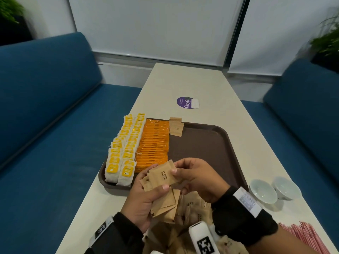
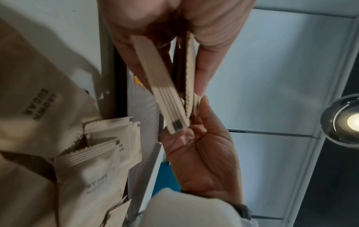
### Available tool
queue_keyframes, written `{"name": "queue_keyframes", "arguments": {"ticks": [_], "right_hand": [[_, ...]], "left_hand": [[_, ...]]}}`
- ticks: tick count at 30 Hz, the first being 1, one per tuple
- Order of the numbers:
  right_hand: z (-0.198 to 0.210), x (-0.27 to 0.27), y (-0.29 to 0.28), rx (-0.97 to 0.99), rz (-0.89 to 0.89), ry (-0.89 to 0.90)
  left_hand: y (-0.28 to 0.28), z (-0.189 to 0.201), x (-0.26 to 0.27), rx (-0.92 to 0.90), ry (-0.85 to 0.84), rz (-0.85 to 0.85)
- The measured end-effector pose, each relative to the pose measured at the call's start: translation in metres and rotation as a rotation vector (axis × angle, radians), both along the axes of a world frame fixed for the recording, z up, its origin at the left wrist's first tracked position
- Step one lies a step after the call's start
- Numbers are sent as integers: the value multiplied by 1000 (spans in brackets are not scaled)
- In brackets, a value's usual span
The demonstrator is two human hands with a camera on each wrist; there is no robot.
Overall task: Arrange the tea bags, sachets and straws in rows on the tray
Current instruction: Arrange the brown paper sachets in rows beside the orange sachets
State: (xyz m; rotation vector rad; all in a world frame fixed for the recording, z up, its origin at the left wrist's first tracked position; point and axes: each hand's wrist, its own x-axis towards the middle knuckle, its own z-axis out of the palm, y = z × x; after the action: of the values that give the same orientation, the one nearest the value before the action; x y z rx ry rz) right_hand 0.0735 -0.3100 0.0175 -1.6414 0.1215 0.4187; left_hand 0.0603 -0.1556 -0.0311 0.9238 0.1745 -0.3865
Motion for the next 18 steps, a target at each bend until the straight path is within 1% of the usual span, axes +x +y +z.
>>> {"name": "queue_keyframes", "arguments": {"ticks": [5,7,9,13,15,18], "right_hand": [[0,1,1,-85,78,-18],[5,8,-1,-44,27,-13],[11,23,-7,-27,-77,-43],[15,82,-35,-352,-265,-232],[4,119,-49,-434,-313,-243],[-20,168,-59,-592,-291,-178]], "left_hand": [[3,-1,4,127,-66,21],[5,-3,6,101,-55,31],[8,-5,7,82,-44,17],[12,-7,9,96,-22,26],[13,-8,10,102,-4,36],[16,-9,14,104,24,14]]}}
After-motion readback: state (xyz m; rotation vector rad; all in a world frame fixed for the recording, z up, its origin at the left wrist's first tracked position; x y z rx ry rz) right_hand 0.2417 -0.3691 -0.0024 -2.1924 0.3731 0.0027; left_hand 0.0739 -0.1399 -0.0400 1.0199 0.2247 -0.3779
